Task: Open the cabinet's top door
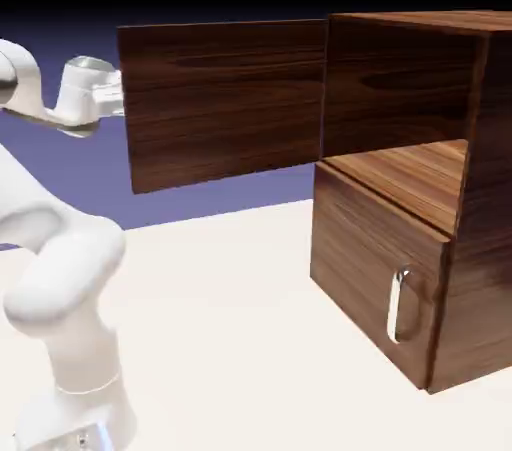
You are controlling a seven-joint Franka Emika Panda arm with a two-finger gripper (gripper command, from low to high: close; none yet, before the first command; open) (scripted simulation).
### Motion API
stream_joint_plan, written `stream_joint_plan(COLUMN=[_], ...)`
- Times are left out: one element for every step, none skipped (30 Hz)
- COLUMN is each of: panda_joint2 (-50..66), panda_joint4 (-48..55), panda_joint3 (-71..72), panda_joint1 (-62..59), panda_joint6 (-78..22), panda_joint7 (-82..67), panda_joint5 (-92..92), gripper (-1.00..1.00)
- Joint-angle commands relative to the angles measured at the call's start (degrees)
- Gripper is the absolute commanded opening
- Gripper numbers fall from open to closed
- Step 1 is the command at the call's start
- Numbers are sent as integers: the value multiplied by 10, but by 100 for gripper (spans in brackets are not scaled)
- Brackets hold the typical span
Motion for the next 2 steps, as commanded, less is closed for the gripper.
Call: stream_joint_plan(panda_joint2=[-11, -19], panda_joint4=[20, 35], panda_joint3=[11, 19], panda_joint1=[-21, -36], panda_joint6=[-10, -16], panda_joint7=[-8, -14], panda_joint5=[5, 9], gripper=[-100, -100])
